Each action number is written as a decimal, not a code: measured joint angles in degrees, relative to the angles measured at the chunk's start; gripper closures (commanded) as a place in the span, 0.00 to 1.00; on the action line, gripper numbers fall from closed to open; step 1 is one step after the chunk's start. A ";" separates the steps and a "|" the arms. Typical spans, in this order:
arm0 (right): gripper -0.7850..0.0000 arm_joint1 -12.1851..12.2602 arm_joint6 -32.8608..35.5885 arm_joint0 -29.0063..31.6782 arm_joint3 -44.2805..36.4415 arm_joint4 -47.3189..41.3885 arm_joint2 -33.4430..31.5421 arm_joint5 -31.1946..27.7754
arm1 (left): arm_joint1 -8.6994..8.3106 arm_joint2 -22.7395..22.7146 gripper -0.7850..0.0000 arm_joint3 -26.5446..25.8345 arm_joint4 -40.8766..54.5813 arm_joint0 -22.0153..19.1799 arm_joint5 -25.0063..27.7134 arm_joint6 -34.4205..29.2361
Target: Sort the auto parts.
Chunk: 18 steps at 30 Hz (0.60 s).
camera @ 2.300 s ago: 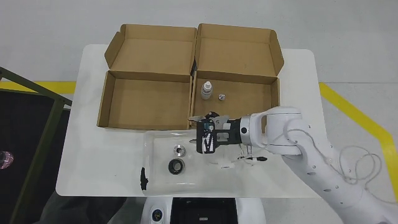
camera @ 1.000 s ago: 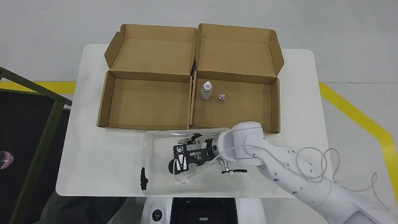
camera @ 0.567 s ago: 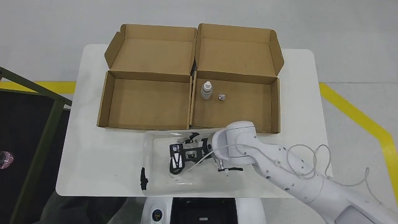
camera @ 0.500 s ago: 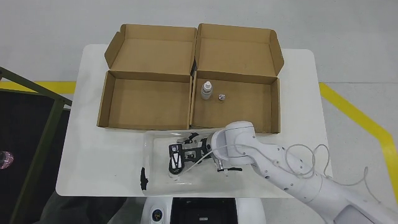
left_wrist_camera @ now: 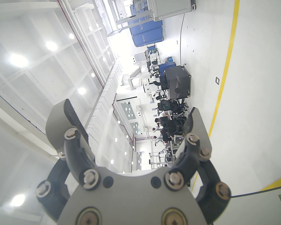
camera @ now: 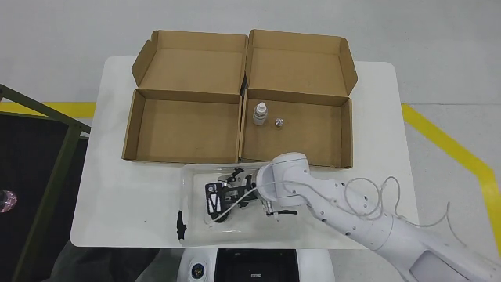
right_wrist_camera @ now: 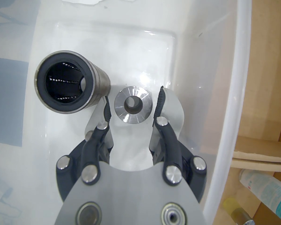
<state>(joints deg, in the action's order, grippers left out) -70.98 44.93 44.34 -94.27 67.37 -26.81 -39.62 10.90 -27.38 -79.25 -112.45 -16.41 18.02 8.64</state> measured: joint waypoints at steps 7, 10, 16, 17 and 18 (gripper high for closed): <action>0.71 -1.02 -0.31 -0.55 1.64 -0.20 0.59 -0.07 | 0.00 0.00 0.00 0.00 0.00 0.00 0.00 0.00; 1.00 -1.29 -0.66 -0.58 2.11 -0.51 0.51 -0.28 | 0.00 0.00 0.00 0.00 0.00 0.00 0.00 0.00; 1.00 -1.44 -1.35 -0.35 1.31 -1.05 -0.35 -0.81 | 0.00 0.00 0.00 0.00 0.00 0.00 0.00 0.00; 1.00 -1.42 -1.46 -0.29 1.03 -1.08 -0.58 -0.90 | 0.00 0.00 0.00 0.00 0.00 0.00 0.00 0.00; 1.00 -1.37 -1.58 -0.22 0.58 -1.01 -0.88 -1.02 | 0.00 0.00 0.00 0.00 0.00 0.00 0.00 0.00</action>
<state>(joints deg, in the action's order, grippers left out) -72.35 43.35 44.12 -93.69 66.36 -27.70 -40.63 10.90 -27.38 -79.25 -112.45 -16.41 18.02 8.64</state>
